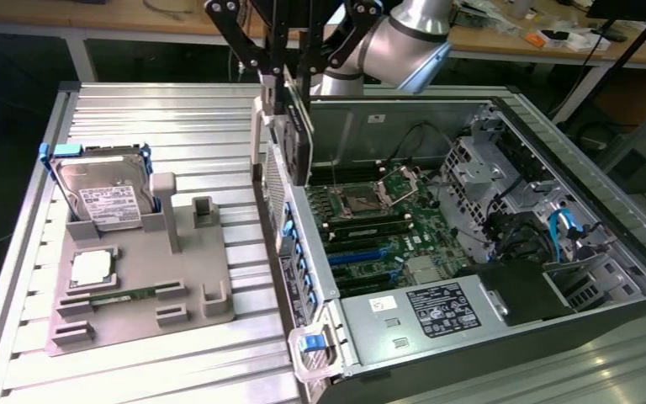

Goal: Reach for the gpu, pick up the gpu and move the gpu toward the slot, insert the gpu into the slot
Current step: 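Pick up the gpu and move the gpu toward the slot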

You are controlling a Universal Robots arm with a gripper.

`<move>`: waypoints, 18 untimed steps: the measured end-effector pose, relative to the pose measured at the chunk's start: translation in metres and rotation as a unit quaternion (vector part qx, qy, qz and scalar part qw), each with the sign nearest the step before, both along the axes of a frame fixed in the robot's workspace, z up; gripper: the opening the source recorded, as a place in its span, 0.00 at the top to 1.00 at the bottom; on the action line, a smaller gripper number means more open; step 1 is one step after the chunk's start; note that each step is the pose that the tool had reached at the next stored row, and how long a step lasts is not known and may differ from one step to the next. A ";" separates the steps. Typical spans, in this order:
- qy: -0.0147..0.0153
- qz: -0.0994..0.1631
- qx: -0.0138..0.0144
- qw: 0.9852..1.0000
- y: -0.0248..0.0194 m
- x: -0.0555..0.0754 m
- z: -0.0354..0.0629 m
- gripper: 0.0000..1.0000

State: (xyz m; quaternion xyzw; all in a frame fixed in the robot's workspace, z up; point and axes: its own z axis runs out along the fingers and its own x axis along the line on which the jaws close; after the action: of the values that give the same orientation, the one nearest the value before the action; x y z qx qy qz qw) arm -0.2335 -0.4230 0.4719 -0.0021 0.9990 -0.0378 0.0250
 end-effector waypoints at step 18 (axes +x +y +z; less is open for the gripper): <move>-0.002 0.000 0.000 1.000 -0.0016 0.064 -0.0037 0.73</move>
State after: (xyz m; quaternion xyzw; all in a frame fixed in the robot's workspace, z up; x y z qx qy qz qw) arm -0.1698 -0.4246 0.4682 -0.0020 0.9989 -0.0378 0.0266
